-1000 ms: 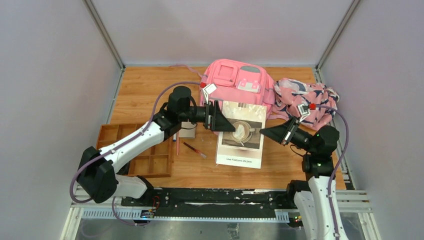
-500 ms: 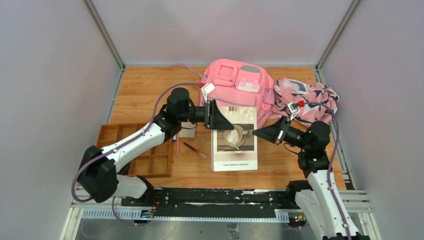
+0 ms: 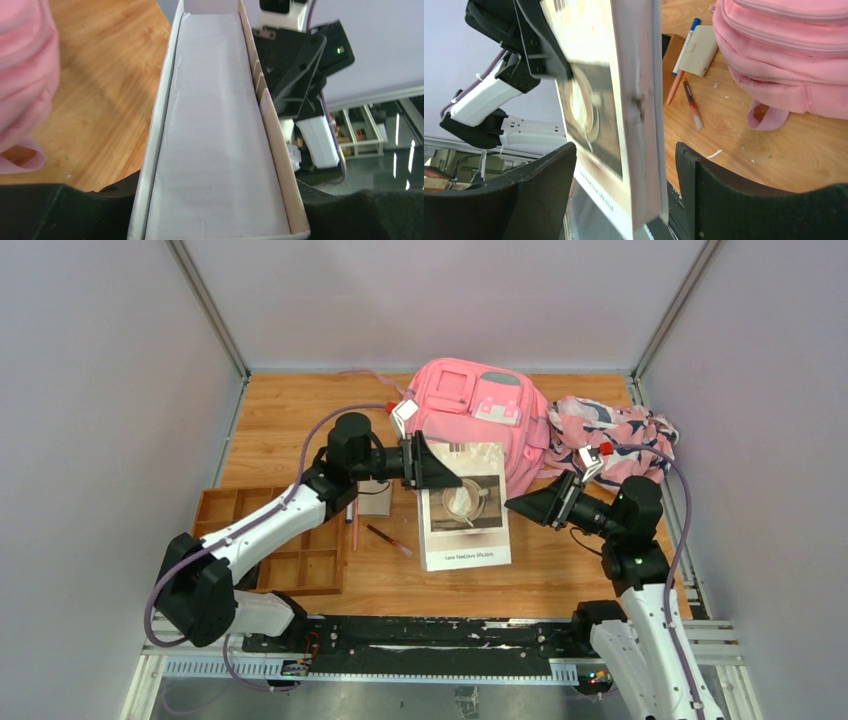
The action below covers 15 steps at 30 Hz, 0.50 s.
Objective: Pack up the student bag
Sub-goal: Pick up the book from the center of the board.
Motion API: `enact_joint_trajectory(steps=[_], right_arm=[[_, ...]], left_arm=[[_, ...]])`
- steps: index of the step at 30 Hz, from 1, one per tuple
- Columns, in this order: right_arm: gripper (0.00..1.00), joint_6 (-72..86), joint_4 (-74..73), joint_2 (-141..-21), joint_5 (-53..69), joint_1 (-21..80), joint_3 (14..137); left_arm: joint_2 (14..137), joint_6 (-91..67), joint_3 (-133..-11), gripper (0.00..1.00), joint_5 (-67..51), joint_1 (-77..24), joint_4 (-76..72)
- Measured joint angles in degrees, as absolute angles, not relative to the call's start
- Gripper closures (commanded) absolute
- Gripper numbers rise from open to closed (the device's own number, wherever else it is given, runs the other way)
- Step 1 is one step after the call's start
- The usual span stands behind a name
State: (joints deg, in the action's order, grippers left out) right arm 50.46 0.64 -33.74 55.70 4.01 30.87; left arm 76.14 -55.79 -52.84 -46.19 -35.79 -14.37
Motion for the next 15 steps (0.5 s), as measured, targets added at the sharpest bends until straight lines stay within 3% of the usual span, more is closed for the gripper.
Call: enact_joint_trajectory(steps=[7, 15], right_arm=[[0.05, 48.45, -8.4, -30.5, 52.23, 4.01, 33.36], [0.01, 59.83, 1.26, -21.78, 49.87, 4.03, 25.36]], left_arm=[[71.42, -56.66, -53.43, 0.76, -38.72, -27.86, -11.73], [66.32, -57.93, -56.58, 0.76, -29.56, -27.14, -10.74]])
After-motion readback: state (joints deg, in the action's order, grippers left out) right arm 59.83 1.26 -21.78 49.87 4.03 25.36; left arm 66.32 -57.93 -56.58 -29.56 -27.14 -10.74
